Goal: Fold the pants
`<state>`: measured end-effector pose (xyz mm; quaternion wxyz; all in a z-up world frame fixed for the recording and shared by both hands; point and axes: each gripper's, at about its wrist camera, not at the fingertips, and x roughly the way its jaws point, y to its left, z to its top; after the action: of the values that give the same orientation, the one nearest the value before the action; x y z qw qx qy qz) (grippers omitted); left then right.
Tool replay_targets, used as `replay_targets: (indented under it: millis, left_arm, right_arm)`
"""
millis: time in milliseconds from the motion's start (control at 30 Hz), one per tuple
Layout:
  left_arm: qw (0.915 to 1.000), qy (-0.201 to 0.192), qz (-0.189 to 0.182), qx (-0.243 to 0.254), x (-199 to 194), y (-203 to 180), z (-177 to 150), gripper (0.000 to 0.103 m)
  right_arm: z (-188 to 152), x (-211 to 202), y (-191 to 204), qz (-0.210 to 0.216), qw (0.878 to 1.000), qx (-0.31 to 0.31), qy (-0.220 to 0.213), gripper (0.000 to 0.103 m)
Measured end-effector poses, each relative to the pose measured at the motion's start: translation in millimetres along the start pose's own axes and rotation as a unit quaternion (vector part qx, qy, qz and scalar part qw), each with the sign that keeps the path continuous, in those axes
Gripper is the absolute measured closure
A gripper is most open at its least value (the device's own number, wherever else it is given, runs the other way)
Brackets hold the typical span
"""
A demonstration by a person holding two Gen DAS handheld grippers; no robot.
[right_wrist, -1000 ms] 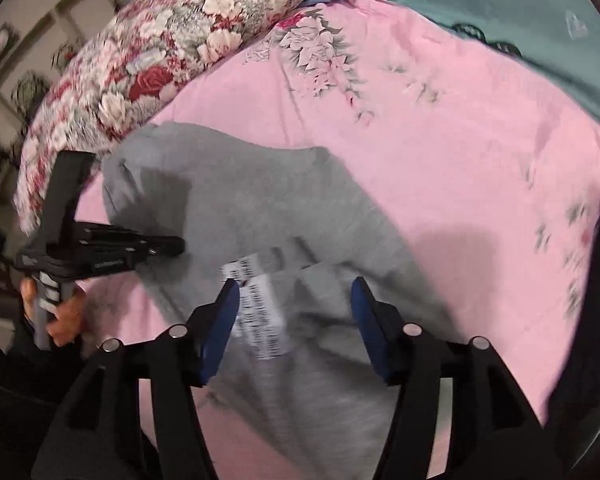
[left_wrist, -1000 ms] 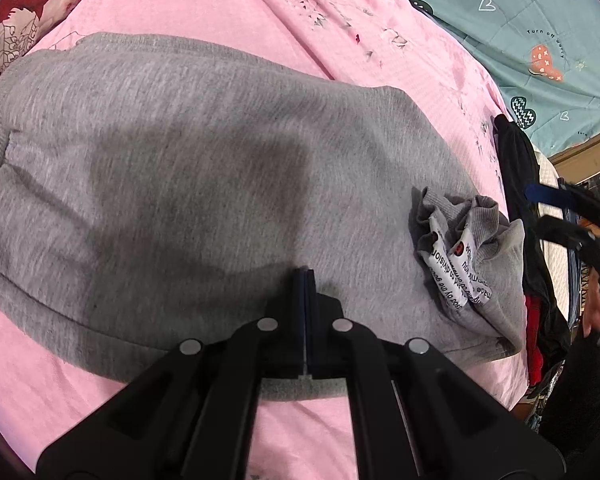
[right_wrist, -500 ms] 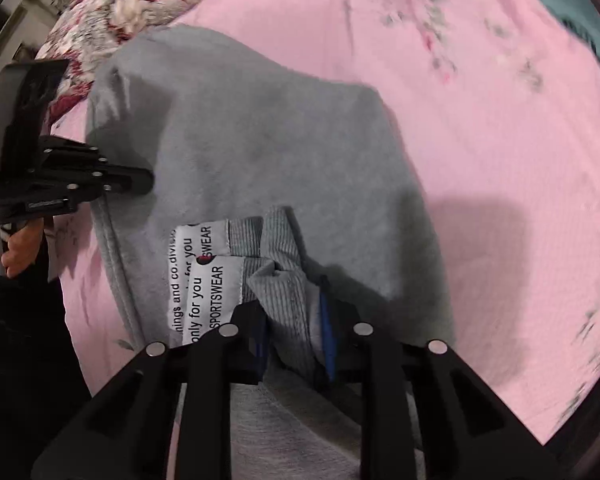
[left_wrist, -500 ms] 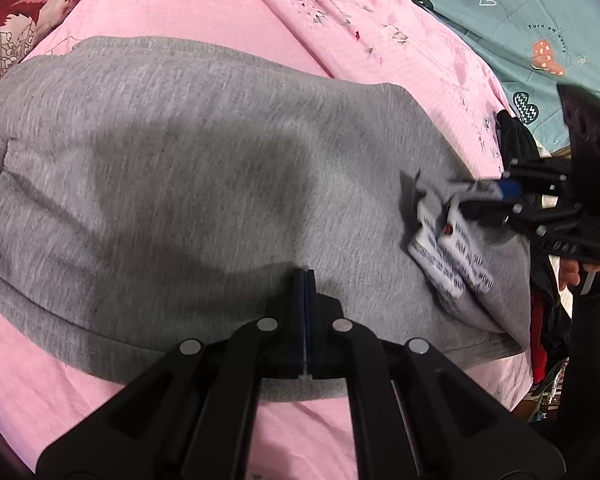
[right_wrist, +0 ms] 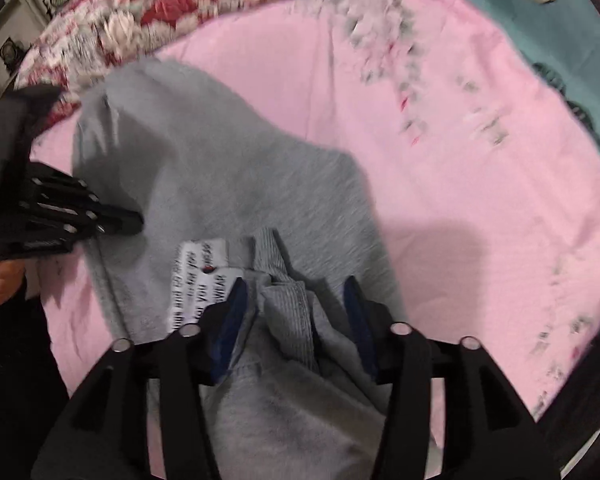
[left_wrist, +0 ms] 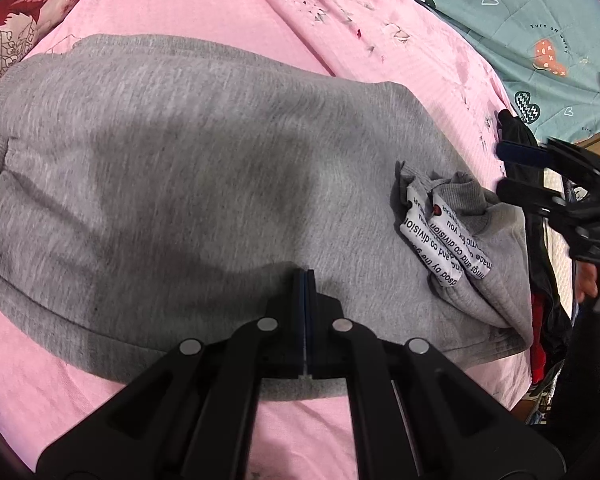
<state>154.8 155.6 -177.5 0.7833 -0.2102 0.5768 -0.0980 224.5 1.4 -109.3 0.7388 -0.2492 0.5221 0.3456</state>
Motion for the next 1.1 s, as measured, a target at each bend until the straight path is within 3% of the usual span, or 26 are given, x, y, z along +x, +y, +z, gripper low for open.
replay_targets:
  millis: [100,167,200,267,300,367,467,533,633,700,767,900,1100]
  left_arm:
    - [1.0000,-0.003,0.000,0.001,-3,0,-2,0.102]
    - [1.0000,-0.004,0.002,0.004,-9,-2,-3,0.095]
    - [0.9999,-0.009,0.006,0.008,-16,-4,-4,0.089]
    - [0.9988,-0.043,0.021,0.012,-42,-7,-7,0.054]
    - [0.9972,-0.067,0.028,0.014,-62,-8,-10,0.050]
    - [0.9943,-0.101,0.032,0.012,-96,-5,-16,0.043]
    - [0.9876,-0.147,0.052,-0.022,-144,13,-26,0.026]
    - [0.9831,-0.166,0.063,-0.046,-161,30,-37,0.024]
    - [0.9809,-0.157,0.054,-0.101,-161,63,-46,0.023]
    - [0.9777,-0.145,0.030,-0.149,-149,84,-48,0.023]
    - [0.9707,-0.135,0.029,-0.197,-131,104,-50,0.024]
    - [0.9644,-0.123,0.011,-0.234,-96,124,-34,0.025]
    - [0.9683,-0.114,0.009,-0.222,-69,118,-4,0.023]
  right_arm:
    - [-18,-6,10,0.002,0.999,0.048,0.002,0.049]
    - [-36,19,17,0.031,0.996,0.080,0.038,0.050]
    - [-44,28,23,0.012,0.996,0.080,0.045,0.050]
    - [-56,38,49,-0.070,0.997,0.034,0.016,0.045]
    - [-57,40,63,-0.111,0.994,0.009,0.011,0.044]
    - [-54,35,78,-0.149,0.989,-0.007,0.011,0.045]
    - [-51,-5,79,-0.087,0.995,0.036,-0.034,0.045]
    - [-52,-33,79,-0.053,0.993,0.069,-0.073,0.045]
    - [-64,-58,91,0.000,0.985,0.111,-0.133,0.044]
    - [-77,-59,101,0.052,0.979,0.133,-0.143,0.044]
    - [-89,-55,112,0.082,0.975,0.145,-0.147,0.044]
    - [-113,-60,127,0.099,0.969,0.165,-0.153,0.044]
    - [-147,-78,109,0.084,0.954,0.225,-0.181,0.044]
